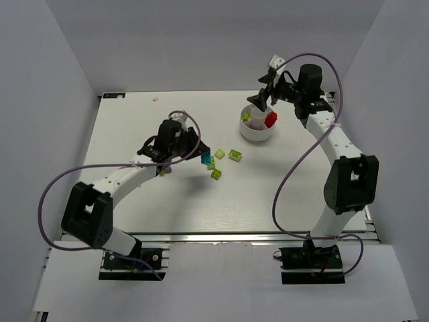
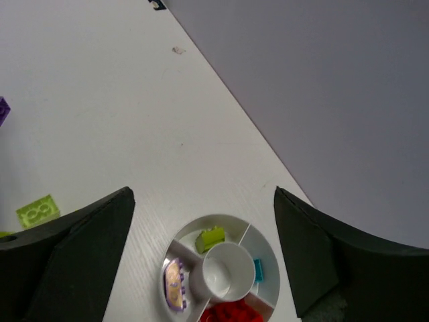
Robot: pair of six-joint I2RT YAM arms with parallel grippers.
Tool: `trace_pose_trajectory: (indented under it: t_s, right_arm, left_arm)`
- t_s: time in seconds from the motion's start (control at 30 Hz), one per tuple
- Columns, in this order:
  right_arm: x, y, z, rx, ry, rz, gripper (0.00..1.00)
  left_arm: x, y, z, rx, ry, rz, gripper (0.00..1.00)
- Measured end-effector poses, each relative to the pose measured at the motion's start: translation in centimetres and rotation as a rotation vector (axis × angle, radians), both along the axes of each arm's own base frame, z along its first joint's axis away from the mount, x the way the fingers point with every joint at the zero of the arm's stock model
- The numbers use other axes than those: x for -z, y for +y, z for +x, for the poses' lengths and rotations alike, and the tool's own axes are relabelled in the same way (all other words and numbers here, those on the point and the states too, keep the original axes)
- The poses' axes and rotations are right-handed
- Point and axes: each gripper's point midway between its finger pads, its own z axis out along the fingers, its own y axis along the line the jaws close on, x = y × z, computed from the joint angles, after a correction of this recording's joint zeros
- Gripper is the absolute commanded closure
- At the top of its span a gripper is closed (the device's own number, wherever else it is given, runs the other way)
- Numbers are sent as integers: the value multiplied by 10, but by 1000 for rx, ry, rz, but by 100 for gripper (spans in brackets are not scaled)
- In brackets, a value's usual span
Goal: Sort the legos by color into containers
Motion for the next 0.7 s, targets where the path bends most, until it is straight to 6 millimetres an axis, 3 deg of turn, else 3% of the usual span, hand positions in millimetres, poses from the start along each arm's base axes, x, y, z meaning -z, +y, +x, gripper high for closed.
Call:
trace_pose_trajectory:
  t_s: [0.1, 0.13, 0.2, 0.23, 0.3, 0.53, 0.7]
  right_arm:
    - [7, -11, -17, 12, 33, -7, 27]
    - [12, -17, -22, 20, 52, -10, 44]
    - [23, -29, -29, 39, 96, -15, 67]
    - [28, -36, -32, 51, 121, -15, 87]
    - [35, -52, -37, 83, 169, -7, 99]
    - [47, -111, -63, 224, 244, -3, 100]
    - [61, -120, -75, 264, 277, -78, 100]
  left_arm:
    - [-10, -27, 25, 48, -17, 8, 84]
    - [-12, -38, 33, 66, -21, 12, 85]
    - [-16, -61, 47, 102, -30, 18, 86]
    - [-16, -71, 53, 117, -31, 22, 86]
    - [-18, -95, 66, 155, -42, 28, 86]
    - [-20, -157, 102, 231, -73, 58, 90]
    - [-24, -183, 122, 222, -93, 108, 90]
